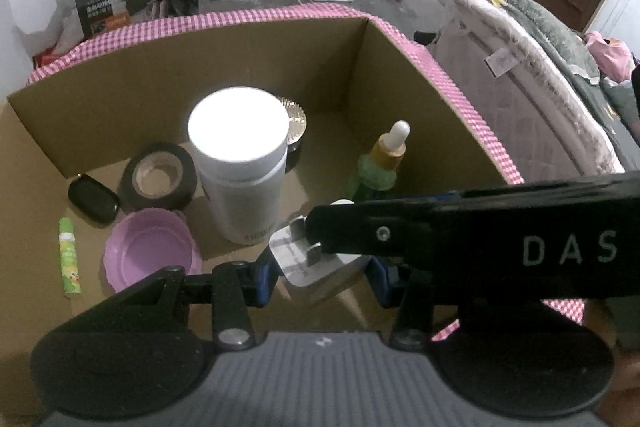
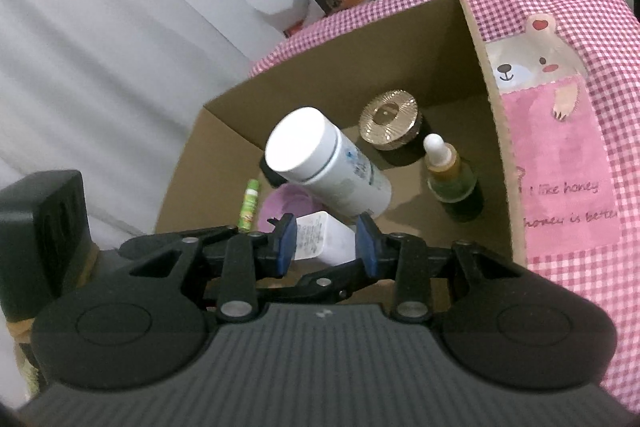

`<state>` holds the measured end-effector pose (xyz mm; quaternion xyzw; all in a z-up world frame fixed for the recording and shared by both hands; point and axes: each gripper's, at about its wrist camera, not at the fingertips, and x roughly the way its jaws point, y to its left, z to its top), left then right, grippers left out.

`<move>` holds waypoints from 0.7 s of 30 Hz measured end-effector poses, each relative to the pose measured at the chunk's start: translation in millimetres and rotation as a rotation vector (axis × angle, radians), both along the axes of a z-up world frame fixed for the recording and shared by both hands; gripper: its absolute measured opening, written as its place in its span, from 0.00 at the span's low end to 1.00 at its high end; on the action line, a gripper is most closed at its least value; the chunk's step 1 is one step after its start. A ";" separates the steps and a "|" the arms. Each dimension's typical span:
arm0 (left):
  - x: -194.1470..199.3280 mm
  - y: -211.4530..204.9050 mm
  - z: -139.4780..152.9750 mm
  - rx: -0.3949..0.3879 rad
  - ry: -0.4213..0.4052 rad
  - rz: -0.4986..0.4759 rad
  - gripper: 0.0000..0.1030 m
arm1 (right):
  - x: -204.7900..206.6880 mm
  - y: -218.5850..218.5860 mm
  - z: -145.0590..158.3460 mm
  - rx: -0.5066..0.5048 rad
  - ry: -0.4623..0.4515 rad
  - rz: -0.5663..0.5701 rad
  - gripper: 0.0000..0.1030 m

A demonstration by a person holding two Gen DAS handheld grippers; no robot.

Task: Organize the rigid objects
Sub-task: 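Lift the charger with the right gripper and lower it into the box, then open the right gripper to release the charger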

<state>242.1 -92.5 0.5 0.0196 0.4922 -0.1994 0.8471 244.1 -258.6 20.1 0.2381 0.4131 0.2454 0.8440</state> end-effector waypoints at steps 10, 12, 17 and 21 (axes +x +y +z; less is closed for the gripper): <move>-0.5 -1.3 -2.8 -0.014 -0.011 -0.004 0.45 | 11.1 8.5 -7.8 -0.072 -0.013 0.023 0.32; -0.2 -2.2 -1.2 -0.016 -0.020 -0.006 0.47 | 11.6 9.0 -8.2 -0.076 -0.017 0.022 0.32; -6.5 -4.1 4.2 -0.015 -0.060 -0.012 0.54 | 7.1 3.9 -2.4 -0.055 -0.052 0.010 0.32; -15.8 -4.4 17.6 -0.015 -0.127 -0.016 0.63 | -3.6 -6.4 13.1 -0.041 -0.123 -0.019 0.35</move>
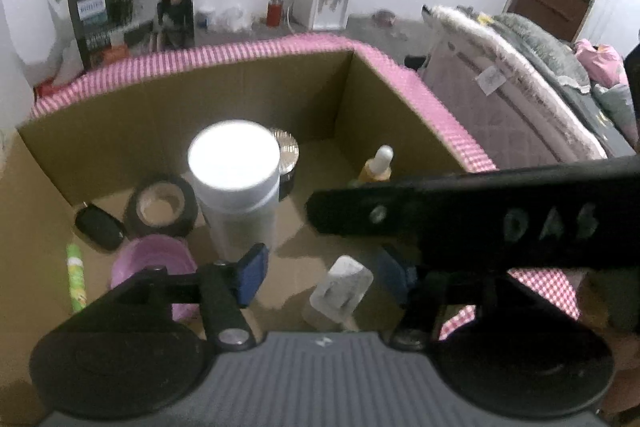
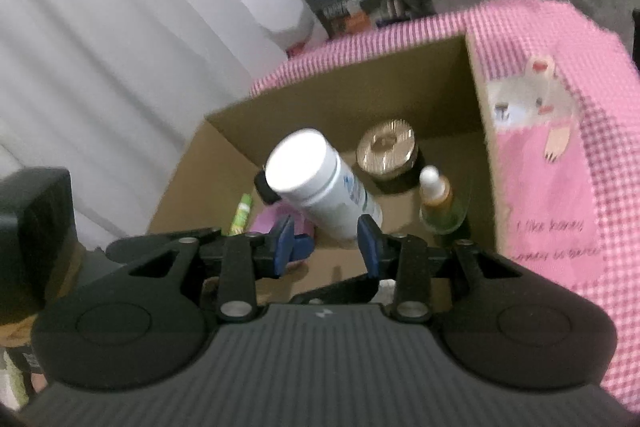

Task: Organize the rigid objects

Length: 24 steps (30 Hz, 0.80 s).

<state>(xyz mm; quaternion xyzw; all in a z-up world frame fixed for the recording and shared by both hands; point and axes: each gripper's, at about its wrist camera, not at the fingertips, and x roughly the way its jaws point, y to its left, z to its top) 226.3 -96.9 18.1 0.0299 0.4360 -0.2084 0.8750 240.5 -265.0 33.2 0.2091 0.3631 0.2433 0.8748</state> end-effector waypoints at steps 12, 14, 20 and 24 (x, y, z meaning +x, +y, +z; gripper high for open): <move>-57.8 21.3 58.3 -0.054 -0.232 0.024 0.99 | -91.9 -48.1 64.3 0.007 -0.303 -0.247 0.82; -68.1 23.5 65.1 -0.053 -0.263 0.034 1.00 | -110.4 -53.7 67.6 0.009 -0.326 -0.310 0.89; -77.2 18.0 77.8 0.038 -0.209 0.161 1.00 | -151.7 -62.3 66.5 -0.006 -0.330 -0.468 0.96; -89.9 14.2 81.8 0.052 -0.242 0.201 1.00 | -175.5 -58.0 71.1 -0.064 -0.362 -0.540 0.99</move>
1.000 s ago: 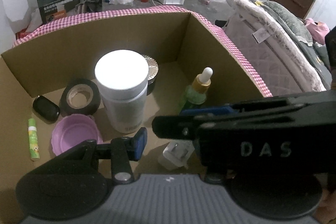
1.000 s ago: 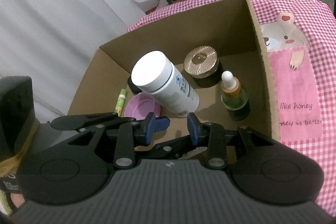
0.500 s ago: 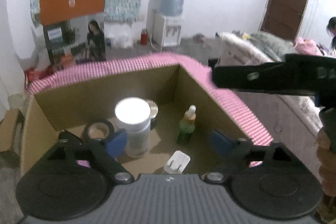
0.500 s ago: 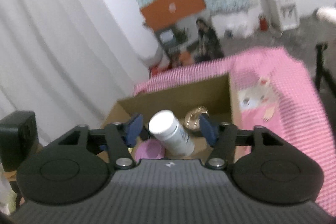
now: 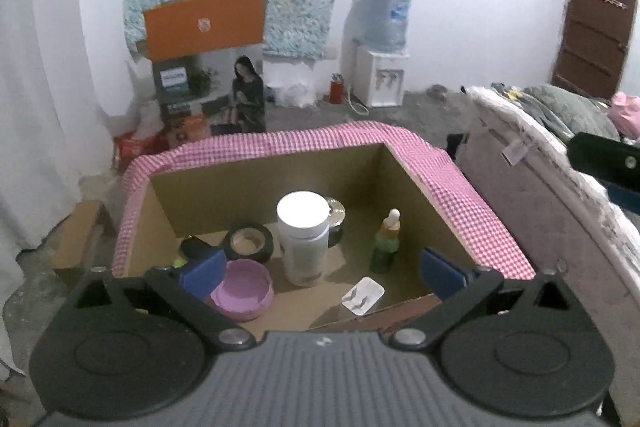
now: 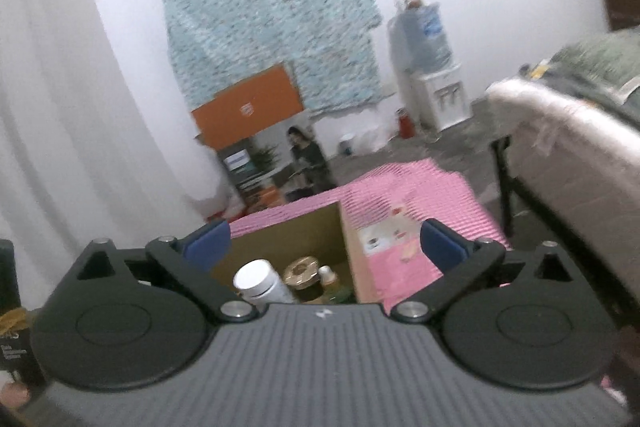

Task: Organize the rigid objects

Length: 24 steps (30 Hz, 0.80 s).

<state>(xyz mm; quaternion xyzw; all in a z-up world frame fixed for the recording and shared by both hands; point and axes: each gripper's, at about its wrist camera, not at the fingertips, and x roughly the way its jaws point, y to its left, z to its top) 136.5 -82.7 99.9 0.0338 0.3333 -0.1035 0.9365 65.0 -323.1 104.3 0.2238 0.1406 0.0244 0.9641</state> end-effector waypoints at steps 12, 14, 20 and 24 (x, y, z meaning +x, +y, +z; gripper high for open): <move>-15.3 2.1 -6.5 -0.045 -0.009 -0.034 1.00 | -19.0 23.8 4.0 -0.221 0.034 -0.109 0.99; -14.6 6.8 -9.6 -0.061 0.001 -0.019 1.00 | -20.5 29.2 0.4 -0.243 0.044 -0.096 0.99; -13.6 24.7 -26.1 0.016 0.042 0.083 1.00 | -5.7 42.1 -31.1 -0.239 0.153 -0.039 0.99; -12.2 40.3 -40.1 0.057 0.079 0.152 1.00 | 13.6 61.0 -52.7 -0.237 0.214 0.021 0.99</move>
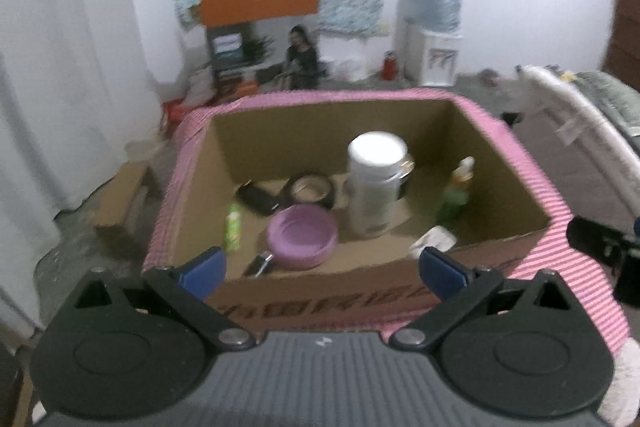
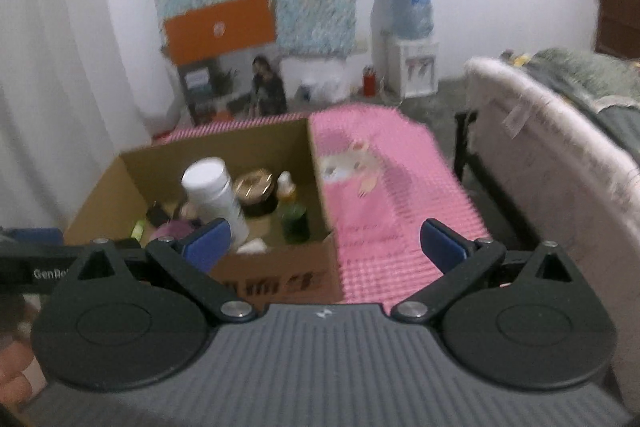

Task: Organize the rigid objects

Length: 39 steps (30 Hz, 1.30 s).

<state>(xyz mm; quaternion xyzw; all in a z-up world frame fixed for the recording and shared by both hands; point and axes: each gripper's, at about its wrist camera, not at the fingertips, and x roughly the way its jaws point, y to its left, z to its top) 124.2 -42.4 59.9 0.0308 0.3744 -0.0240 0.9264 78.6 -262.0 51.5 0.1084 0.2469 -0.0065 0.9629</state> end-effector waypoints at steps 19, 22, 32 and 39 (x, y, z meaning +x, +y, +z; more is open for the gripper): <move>5.3 22.6 -14.9 -0.005 0.048 0.063 1.00 | 46.1 48.7 -28.5 -0.044 0.107 0.103 0.99; 5.6 21.6 -15.0 -0.001 0.047 0.067 1.00 | 46.9 49.2 -28.6 -0.045 0.107 0.103 0.99; 5.2 19.5 -11.3 0.012 0.029 0.071 1.00 | 48.2 48.4 -25.2 -0.059 0.097 0.106 0.99; 3.5 17.6 -8.5 0.027 0.016 0.076 1.00 | 47.3 48.1 -24.3 -0.065 0.092 0.107 0.99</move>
